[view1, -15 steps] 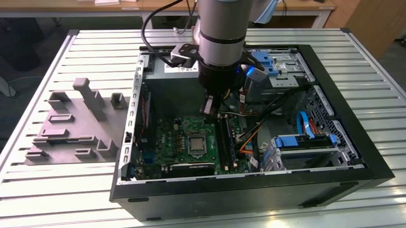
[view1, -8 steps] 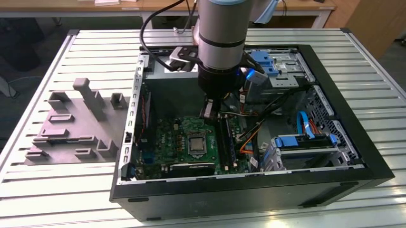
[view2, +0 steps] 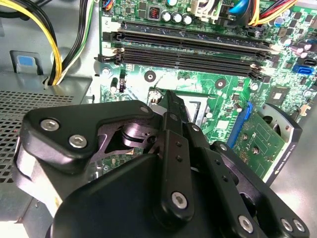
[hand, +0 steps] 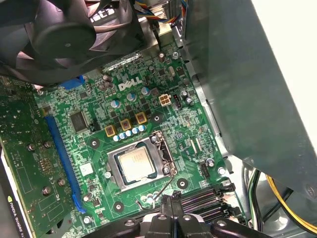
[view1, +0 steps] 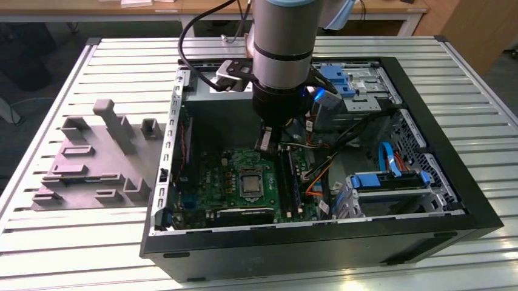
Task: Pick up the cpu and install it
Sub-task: 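Install the first cpu locking lever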
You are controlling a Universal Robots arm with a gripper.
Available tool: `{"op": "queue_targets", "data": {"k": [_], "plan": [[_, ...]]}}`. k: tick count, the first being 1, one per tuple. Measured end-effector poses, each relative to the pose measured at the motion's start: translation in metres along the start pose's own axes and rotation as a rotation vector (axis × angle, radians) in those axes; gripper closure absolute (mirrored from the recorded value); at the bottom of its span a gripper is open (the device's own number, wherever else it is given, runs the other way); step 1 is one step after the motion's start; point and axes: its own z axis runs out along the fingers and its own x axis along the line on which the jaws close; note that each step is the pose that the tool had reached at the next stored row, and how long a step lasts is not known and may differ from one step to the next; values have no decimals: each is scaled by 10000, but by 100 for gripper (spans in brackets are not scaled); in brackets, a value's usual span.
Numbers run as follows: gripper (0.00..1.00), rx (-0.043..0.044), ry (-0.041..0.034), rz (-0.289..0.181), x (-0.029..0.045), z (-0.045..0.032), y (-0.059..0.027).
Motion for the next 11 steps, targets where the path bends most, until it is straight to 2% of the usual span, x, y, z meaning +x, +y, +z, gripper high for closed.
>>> {"op": "queue_targets", "data": {"k": [8, 11], "plan": [[89, 3, -2, -22, 1, 2, 0], [89, 20, -2, -237, 5, 8, -2]]}}
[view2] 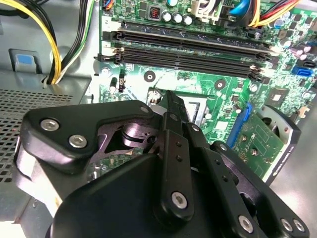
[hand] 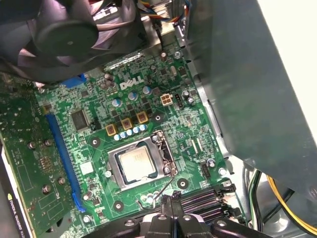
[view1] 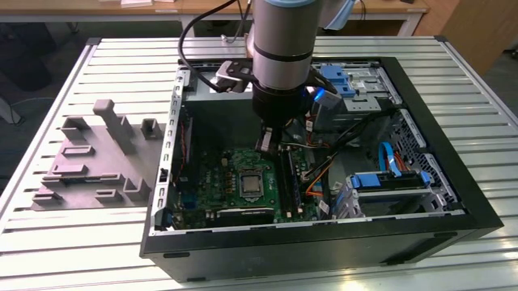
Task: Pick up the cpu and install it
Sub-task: 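Install the first cpu locking lever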
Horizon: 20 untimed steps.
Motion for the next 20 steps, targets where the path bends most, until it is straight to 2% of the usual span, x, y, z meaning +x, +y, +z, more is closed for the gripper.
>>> {"op": "queue_targets", "data": {"k": [7, 12, 20], "plan": [[89, 20, 0, -235, 82, 10, -11], [89, 78, -2, -921, 85, 31, -5], [89, 110, -7, -1285, 133, 55, 5]]}}
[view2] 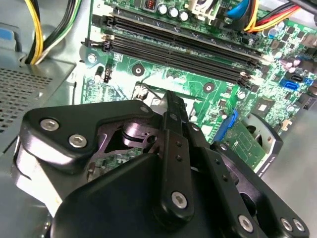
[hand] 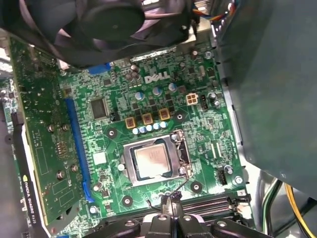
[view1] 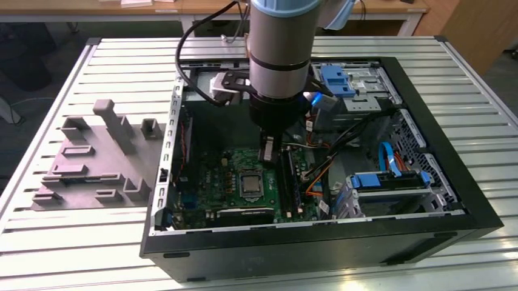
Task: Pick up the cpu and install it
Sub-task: 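Install the first cpu locking lever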
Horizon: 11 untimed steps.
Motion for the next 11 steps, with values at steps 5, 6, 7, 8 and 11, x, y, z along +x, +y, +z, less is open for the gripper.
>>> {"op": "queue_targets", "data": {"k": [5, 6, 7, 8, 11], "plan": [[89, 16, 2, -196, 54, 18, 0], [89, 17, 2, -197, 59, 23, -1], [89, 17, 0, -200, 62, 30, -2], [89, 18, -2, -203, 65, 38, -4], [89, 24, 2, -292, 80, 62, -6]]}}
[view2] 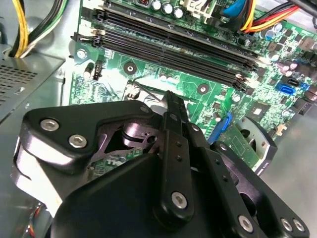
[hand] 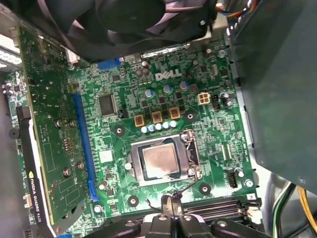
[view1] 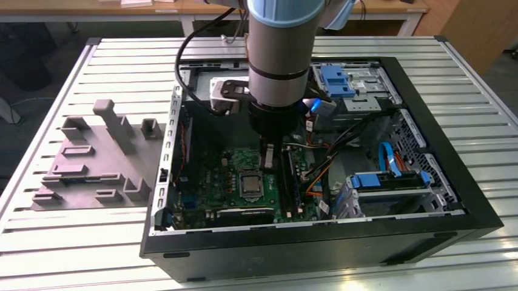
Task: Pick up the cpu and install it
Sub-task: 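Install the first cpu locking lever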
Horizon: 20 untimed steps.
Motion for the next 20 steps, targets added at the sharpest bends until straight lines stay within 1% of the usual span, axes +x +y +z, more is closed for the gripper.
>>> {"op": "queue_targets", "data": {"k": [7, 10, 12, 20], "plan": [[89, 10, -2, -110, 62, 30, -7], [89, 10, -5, -113, 63, 33, -9], [89, 30, -7, -112, 64, 33, -9], [89, 61, -13, -109, 64, 33, -9]]}}
